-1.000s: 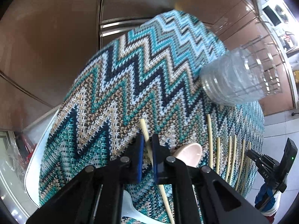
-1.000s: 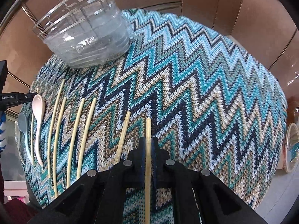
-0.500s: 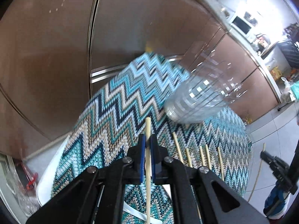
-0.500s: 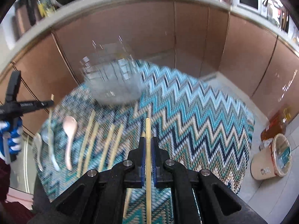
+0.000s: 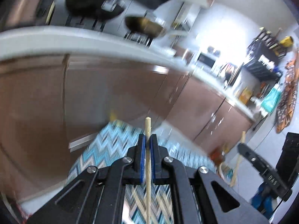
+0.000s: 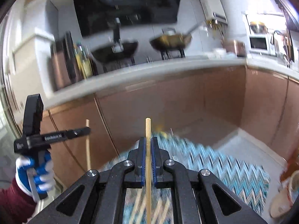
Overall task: Organize utensils
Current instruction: 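Lift both chopsticks and carry them over the wire utensil holder, then lower the chopsticks into the holder and open both tools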
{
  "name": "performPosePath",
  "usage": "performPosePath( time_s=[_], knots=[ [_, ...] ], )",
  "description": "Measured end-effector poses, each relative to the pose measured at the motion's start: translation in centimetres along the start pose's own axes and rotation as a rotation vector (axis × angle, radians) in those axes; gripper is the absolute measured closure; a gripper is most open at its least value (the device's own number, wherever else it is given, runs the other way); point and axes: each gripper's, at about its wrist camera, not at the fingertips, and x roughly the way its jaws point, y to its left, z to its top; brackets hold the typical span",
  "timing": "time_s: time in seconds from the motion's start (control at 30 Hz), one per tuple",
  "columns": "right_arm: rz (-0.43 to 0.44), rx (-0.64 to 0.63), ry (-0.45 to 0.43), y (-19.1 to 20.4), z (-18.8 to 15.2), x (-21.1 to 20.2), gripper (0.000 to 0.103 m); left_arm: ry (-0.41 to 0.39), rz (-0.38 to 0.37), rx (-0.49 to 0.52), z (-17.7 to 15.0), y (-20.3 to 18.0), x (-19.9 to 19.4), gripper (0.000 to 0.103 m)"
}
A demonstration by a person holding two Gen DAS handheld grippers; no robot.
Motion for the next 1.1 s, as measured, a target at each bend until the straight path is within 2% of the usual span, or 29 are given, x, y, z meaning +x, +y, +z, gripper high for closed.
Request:
performPosePath(
  time_s=[0.13,0.2,0.37,0.5,0.77,0.9,1.0,1.07,1.1],
  knots=[
    [0.021,0.016,-0.123,-0.3,2.5,1.6,0.097,-0.144,0.018,0.05,2.6,-2.6,0.9,0.098],
    [0.008,0.018,-0.174,-0.6,3.3,3.3,0.097,-0.185,0.035,0.07,3.2,-3.5,2.1,0.098],
    [-0.03,0.018,-0.23,-1.8,3.5,7.2,0.097,-0.224,0.087,0.106,3.4,-4.1,6.0,0.098],
    [-0.059,0.031,-0.237,-3.2,2.3,10.9,0.097,-0.224,0.122,0.1,2.4,-3.3,9.7,0.098],
    [-0.139,0.011,-0.228,-4.5,-1.3,14.4,0.097,-0.245,0.186,0.14,-0.6,-2.7,13.9,0.098],
    [-0.181,-0.018,-0.195,-4.5,-3.4,14.9,0.096,-0.265,0.241,0.155,-2.5,-2.6,15.0,0.098],
    [-0.195,-0.022,-0.18,-4.6,-4.5,14.5,0.096,-0.28,0.256,0.166,-3.7,-2.6,15.0,0.097],
    [-0.203,-0.02,-0.174,-4.6,-5.0,13.9,0.093,-0.269,0.245,0.164,-4.2,-2.6,14.7,0.096],
    [-0.204,-0.015,-0.172,-4.7,-5.0,13.5,0.088,-0.266,0.241,0.165,-4.3,-2.6,14.5,0.094]
  ],
)
